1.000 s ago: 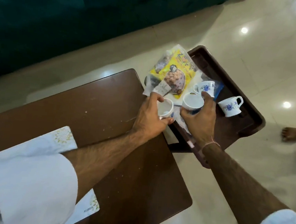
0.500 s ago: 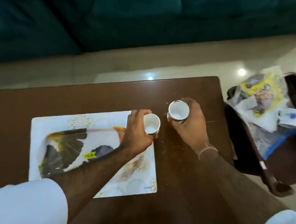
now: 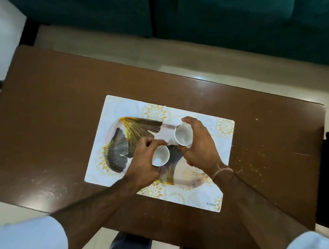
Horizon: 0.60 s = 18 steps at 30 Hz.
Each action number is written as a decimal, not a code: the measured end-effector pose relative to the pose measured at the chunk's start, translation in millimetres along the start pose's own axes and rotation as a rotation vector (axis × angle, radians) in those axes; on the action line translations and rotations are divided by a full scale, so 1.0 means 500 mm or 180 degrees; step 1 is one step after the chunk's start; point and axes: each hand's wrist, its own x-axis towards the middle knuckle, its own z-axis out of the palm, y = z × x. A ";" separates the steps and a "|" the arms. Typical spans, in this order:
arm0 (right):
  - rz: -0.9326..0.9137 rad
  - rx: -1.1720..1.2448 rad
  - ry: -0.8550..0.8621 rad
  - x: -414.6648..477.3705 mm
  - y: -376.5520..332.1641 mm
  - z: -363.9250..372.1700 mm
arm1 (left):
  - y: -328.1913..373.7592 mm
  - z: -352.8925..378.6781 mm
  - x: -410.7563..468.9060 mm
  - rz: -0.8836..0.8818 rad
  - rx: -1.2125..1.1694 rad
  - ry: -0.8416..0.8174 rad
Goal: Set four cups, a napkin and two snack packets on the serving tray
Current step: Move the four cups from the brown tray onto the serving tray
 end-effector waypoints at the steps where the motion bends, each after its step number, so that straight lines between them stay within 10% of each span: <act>1: -0.0024 -0.0078 -0.0133 0.005 -0.008 0.009 | -0.013 -0.005 -0.010 0.0021 0.0012 -0.0046; 13: -0.1023 -0.0991 -0.1155 0.087 -0.079 0.083 | -0.094 -0.037 -0.047 0.0465 0.0290 -0.0124; 18: -0.1168 -0.1186 -0.1453 0.107 -0.099 0.092 | -0.114 -0.045 -0.041 -0.0203 -0.0152 0.0137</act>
